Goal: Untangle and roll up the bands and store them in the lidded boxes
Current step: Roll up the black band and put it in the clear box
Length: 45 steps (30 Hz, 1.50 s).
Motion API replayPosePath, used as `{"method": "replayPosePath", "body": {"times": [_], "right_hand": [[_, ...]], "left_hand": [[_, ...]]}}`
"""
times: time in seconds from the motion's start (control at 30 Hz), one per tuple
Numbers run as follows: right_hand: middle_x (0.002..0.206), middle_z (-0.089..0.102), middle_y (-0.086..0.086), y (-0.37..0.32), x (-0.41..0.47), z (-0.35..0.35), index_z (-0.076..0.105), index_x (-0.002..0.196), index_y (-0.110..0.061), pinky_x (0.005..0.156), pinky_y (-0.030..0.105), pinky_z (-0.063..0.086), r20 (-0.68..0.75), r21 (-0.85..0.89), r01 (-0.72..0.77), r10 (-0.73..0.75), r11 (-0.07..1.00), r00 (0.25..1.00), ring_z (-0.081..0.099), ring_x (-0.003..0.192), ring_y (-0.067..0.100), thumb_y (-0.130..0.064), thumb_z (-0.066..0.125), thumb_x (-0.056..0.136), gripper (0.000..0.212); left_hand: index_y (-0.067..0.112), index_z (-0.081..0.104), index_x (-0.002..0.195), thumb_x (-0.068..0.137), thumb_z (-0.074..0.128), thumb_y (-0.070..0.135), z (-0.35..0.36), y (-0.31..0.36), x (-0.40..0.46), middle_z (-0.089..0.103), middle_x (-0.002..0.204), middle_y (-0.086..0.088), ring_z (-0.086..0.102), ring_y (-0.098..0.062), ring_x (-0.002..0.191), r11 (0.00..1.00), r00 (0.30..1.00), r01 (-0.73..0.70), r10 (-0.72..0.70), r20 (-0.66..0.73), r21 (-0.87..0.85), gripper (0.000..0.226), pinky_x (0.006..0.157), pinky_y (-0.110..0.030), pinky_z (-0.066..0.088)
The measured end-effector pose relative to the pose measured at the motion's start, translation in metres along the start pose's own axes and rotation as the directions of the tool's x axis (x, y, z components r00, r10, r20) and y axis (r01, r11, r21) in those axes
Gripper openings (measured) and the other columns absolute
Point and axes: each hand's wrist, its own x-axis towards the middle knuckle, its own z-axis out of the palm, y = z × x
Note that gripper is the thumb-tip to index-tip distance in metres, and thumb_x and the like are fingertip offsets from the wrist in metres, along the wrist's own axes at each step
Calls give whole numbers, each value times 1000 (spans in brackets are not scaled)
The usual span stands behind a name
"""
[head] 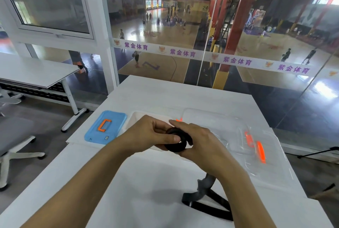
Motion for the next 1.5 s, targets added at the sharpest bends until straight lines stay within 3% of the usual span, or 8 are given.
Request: {"method": "replayPosePath", "body": {"times": [0.17, 0.27, 0.43, 0.53, 0.83, 1.17, 1.4, 1.5], "right_hand": [[85, 65, -15, -2, -8, -11, 53, 118, -44, 70, 27, 47, 5, 6, -229, 229, 973, 974, 61, 88, 11, -64, 71, 80, 47], [72, 54, -13, -7, -13, -11, 47, 122, -49, 67, 28, 43, -25, 102, -279, 282, 955, 959, 59, 82, 9, -68, 71, 79, 52], [123, 61, -18, -33, -20, 23, 28, 145, -51, 95, 40, 53, -262, 268, -266, 336, 926, 905, 62, 113, 14, -64, 64, 86, 70], [114, 57, -13, -39, -20, 41, 31, 144, -47, 89, 41, 54, -349, 286, -313, 403, 906, 846, 65, 101, 19, -61, 58, 89, 64], [124, 61, -15, -14, -20, 46, 36, 148, -50, 97, 38, 53, -244, 328, -243, 331, 913, 912, 61, 112, 12, -51, 65, 90, 65], [99, 53, -31, 6, -20, 8, 23, 149, -71, 86, 18, 47, 95, 99, 15, -25, 995, 995, 51, 88, 2, -32, 79, 90, 90], [88, 59, -24, 0, -25, 0, 35, 145, -62, 84, 28, 53, 76, 78, -80, 75, 994, 994, 55, 83, 5, -50, 77, 81, 77], [82, 58, -22, 2, -29, -8, 44, 130, -56, 77, 28, 51, 135, 54, -185, 177, 981, 975, 59, 83, 5, -61, 75, 78, 61]], "left_hand": [[12, 80, 106, 82, 81, 13, 13, -9, -3, 82, 93, -6, 79, -21, 88, 982, 987, -73, 46, -156, -173, 23, 76, -26, 62], [11, 81, 103, 83, 79, 10, 22, -9, -2, 82, 92, -8, 79, -23, 86, 947, 962, -120, 37, -270, -297, 20, 72, -25, 62], [6, 80, 103, 83, 80, 18, 42, -10, 4, 81, 93, -13, 78, -31, 83, 832, 919, -129, -105, -381, -539, 23, 74, -31, 63], [3, 80, 98, 84, 80, 17, 58, -13, 4, 81, 93, -16, 78, -35, 83, 782, 904, -131, -158, -397, -609, 19, 68, -26, 62], [4, 78, 103, 90, 72, 25, 52, -32, 0, 79, 100, -18, 77, -34, 95, 839, 956, -10, -152, -251, -544, 25, 83, -36, 61], [11, 73, 120, 89, 74, 16, 2, -13, -5, 79, 111, -6, 75, -21, 105, 999, 991, 5, 0, 132, -39, 31, 92, -35, 60], [18, 78, 107, 86, 76, 7, 12, -15, -9, 82, 99, -2, 78, -13, 92, 993, 995, -104, 103, -14, -60, 24, 73, -18, 59], [24, 79, 104, 83, 79, 9, 18, -18, -8, 82, 98, 2, 77, -12, 94, 985, 984, -163, 158, -85, -48, 26, 79, -18, 59]]}}
